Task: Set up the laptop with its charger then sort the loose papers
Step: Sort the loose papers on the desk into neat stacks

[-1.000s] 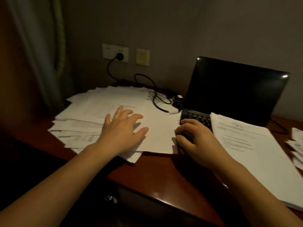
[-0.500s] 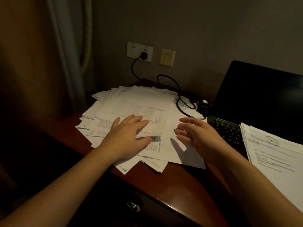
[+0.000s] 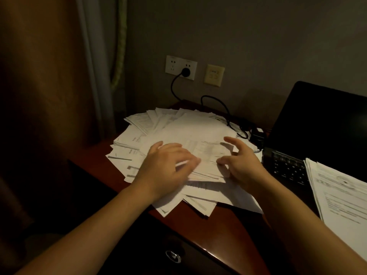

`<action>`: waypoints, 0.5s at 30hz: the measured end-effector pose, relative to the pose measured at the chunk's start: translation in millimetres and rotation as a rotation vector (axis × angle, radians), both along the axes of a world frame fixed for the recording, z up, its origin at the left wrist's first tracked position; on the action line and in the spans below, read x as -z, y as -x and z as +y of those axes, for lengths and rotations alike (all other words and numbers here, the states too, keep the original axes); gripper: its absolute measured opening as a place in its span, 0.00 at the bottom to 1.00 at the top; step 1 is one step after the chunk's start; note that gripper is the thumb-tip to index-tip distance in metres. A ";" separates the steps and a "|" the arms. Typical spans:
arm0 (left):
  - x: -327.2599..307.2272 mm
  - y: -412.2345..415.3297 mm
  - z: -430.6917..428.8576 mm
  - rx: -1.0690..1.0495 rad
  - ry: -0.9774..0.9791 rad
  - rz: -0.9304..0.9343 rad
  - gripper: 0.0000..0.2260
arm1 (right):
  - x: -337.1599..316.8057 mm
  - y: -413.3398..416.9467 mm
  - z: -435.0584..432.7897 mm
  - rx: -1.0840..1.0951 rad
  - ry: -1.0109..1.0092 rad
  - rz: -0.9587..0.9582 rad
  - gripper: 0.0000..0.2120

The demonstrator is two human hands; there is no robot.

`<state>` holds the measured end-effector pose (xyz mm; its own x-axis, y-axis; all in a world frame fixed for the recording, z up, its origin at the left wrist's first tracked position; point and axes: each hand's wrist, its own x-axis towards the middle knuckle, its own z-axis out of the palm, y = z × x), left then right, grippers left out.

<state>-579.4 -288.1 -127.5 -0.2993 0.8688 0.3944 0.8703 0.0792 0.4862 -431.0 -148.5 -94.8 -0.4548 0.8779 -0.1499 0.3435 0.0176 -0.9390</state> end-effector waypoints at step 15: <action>-21.1 43.8 8.6 -0.302 -0.193 -0.869 0.18 | 3.0 -65.8 24.3 0.198 -0.253 -0.071 0.39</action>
<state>-623.2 -279.6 -106.4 -0.7587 0.6491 0.0560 0.1522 0.0929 0.9840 -365.2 -124.3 -97.8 -0.2675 0.9617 0.0588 0.4280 0.1733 -0.8870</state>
